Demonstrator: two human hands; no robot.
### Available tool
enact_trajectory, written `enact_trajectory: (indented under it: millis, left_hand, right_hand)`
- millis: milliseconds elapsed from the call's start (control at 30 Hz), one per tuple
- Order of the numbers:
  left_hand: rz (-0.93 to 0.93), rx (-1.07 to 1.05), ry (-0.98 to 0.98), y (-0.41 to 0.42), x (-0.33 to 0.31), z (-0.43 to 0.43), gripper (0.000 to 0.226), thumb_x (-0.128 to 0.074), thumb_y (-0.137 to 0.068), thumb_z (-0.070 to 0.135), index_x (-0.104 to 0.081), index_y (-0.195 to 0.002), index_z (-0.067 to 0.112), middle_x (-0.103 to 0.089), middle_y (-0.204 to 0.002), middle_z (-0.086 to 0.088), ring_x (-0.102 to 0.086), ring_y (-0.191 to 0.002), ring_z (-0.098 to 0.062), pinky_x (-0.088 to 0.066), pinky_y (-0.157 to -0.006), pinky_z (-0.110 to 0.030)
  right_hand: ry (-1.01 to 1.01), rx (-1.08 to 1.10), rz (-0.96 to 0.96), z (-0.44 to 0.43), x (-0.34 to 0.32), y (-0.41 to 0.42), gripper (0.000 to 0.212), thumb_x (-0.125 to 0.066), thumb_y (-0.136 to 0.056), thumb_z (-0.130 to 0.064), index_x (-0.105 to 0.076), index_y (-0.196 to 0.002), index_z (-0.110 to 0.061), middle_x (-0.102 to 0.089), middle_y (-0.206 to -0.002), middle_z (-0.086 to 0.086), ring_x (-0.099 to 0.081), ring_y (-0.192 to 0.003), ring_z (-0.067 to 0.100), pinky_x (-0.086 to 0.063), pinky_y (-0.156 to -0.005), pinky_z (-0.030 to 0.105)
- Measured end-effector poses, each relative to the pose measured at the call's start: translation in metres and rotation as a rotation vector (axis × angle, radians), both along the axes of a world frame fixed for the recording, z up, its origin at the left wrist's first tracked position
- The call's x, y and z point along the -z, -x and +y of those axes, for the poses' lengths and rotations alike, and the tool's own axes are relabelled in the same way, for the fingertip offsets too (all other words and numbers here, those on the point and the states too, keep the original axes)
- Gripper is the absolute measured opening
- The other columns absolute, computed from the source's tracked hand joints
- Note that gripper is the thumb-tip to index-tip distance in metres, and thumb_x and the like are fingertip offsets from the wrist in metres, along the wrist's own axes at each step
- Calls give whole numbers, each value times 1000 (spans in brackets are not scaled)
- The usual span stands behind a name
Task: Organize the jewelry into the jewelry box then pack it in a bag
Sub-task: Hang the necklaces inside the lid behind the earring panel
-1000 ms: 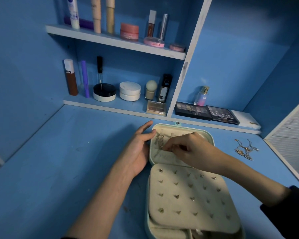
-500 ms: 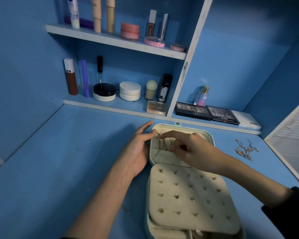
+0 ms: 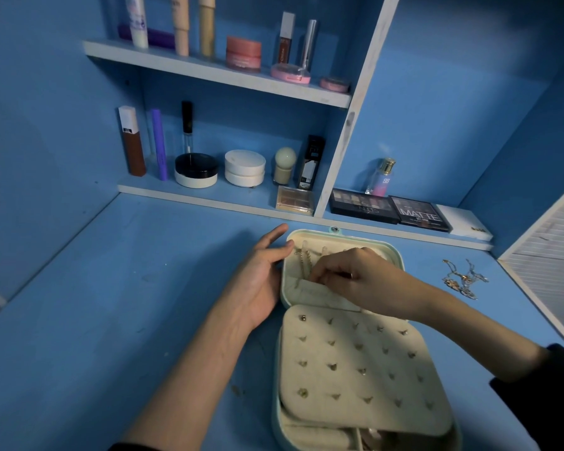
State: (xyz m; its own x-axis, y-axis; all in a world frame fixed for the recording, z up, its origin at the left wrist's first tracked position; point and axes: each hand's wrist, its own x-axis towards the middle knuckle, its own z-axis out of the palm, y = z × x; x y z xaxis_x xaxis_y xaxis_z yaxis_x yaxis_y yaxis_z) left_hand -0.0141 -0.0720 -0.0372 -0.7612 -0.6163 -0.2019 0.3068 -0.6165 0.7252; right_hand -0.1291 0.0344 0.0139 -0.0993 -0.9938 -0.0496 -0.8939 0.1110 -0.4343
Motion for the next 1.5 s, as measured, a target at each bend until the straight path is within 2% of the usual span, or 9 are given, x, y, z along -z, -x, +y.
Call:
enact_trajectory:
  millis: [100, 167, 333, 467, 667, 833, 1033, 1300, 1500]
  left_hand:
    - [0, 1, -6, 0, 0, 0, 43, -48, -93, 3, -51, -132, 21, -68, -87, -7, -62, -75, -18, -54, -63, -30]
    - [-2, -5, -12, 0, 0, 0, 43, -48, -93, 2, -52, -132, 21, -68, -86, -7, -62, -73, -17, -55, -60, -28]
    - [-22, -2, 6, -1, 0, 0, 42, -49, -94, 5, -53, -131, 23, -67, -86, -6, -60, -72, -15, -54, -58, -26]
    - [-4, -9, -9, -1, 1, 0, 42, -49, -94, 4, -53, -132, 21, -67, -87, -7, -60, -72, -16, -55, -58, -24]
    - [14, -11, 10, 0, 3, -1, 43, -50, -92, 3, -51, -133, 19, -69, -90, -8, -62, -79, -18, -54, -69, -30]
    - [11, -8, 7, 1, 3, -2, 43, -49, -93, 3, -51, -132, 20, -67, -94, -9, -61, -84, -19, -52, -74, -33]
    - [7, -11, 20, 1, 4, -2, 42, -50, -93, 3, -52, -131, 19, -67, -89, -7, -61, -81, -19, -52, -74, -32]
    - [12, -3, 10, 1, 4, -2, 43, -50, -92, 3, -51, -131, 20, -66, -97, -9, -62, -86, -20, -51, -71, -33]
    - [13, 0, 19, 0, 2, -1, 42, -49, -93, 3, -51, -132, 19, -67, -91, -6, -63, -78, -17, -53, -65, -30]
  right_hand:
    - [100, -1, 66, 2, 3, -1, 13, -53, -93, -22, -57, -103, -30, -45, -50, -12, -43, -52, 7, -32, -54, 20]
    - [146, -15, 210, 1, 4, -3, 22, -54, -91, -35, -54, -113, -33, -39, -48, -12, -40, -50, 6, -31, -54, 22]
    - [148, -78, 452, -4, 4, -14, 31, -47, -93, -41, -52, -124, -38, -65, -77, -3, -55, -73, 23, -34, -65, 29]
    - [224, -54, 412, -8, 7, -14, 23, -43, -91, -34, -62, -103, -29, -54, -67, -2, -45, -63, 24, -33, -60, 29]
    - [214, 118, 256, -9, 10, -8, 7, -48, -94, -24, -51, -90, -27, -46, -49, -13, -44, -51, 11, -39, -56, 30]
    - [192, 157, 199, -7, 10, -7, 18, -47, -92, -18, -61, -98, -28, -49, -51, -10, -43, -54, 11, -41, -61, 30]
    - [70, 72, 168, -4, 4, -9, 31, -48, -83, -6, -71, -91, -25, -64, -78, -10, -54, -73, 14, -48, -73, 32]
    - [126, 205, 15, -2, 7, -5, 28, -47, -87, -5, -59, -108, -19, -45, -46, -7, -47, -48, 1, -36, -50, 14]
    - [67, 147, 27, 1, 3, -9, 30, -49, -86, -4, -71, -93, -23, -57, -70, -22, -52, -62, -1, -36, -58, 10]
